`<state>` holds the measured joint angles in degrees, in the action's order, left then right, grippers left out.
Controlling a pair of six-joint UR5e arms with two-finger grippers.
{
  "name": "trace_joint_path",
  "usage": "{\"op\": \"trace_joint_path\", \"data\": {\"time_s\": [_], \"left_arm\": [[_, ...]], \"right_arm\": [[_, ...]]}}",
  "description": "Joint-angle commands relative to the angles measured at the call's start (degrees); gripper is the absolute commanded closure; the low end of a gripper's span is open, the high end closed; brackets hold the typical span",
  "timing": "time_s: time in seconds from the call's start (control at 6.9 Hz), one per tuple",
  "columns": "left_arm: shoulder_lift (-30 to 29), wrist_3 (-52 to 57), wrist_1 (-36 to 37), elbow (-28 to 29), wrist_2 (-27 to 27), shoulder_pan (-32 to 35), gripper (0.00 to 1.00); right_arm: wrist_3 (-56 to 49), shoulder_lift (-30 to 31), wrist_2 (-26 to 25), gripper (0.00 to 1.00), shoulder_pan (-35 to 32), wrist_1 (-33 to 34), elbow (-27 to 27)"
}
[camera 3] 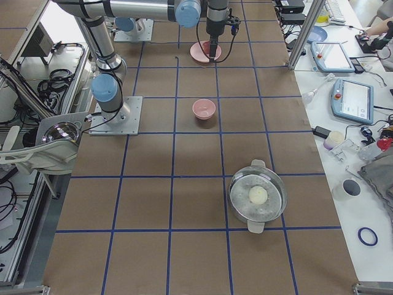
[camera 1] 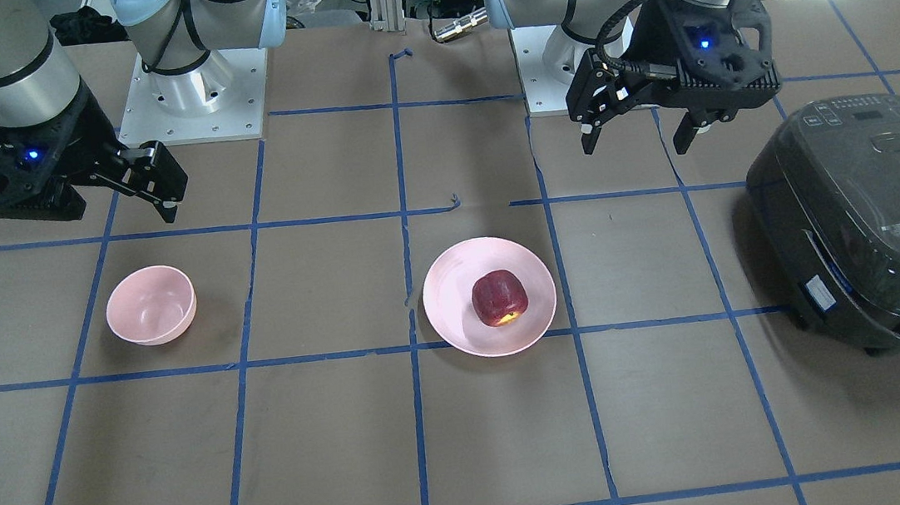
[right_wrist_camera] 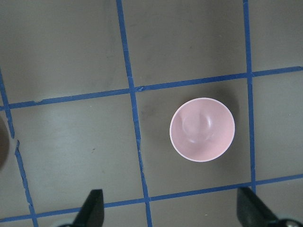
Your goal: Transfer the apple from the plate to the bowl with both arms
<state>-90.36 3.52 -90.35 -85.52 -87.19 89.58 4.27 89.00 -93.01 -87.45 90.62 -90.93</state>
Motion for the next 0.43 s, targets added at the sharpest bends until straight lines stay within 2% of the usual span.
{"op": "trace_joint_path", "data": {"time_s": [0.0, 0.29], "left_arm": [[0.0, 0.0, 0.0, 0.0, 0.0, -0.02, 0.0], [0.0, 0.0, 0.0, 0.0, 0.0, -0.02, 0.0]], "right_arm": [[-0.05, 0.29, 0.11, 0.0, 0.0, -0.09, -0.03], [-0.05, 0.3, 0.29, 0.0, -0.09, -0.09, -0.03]]}}
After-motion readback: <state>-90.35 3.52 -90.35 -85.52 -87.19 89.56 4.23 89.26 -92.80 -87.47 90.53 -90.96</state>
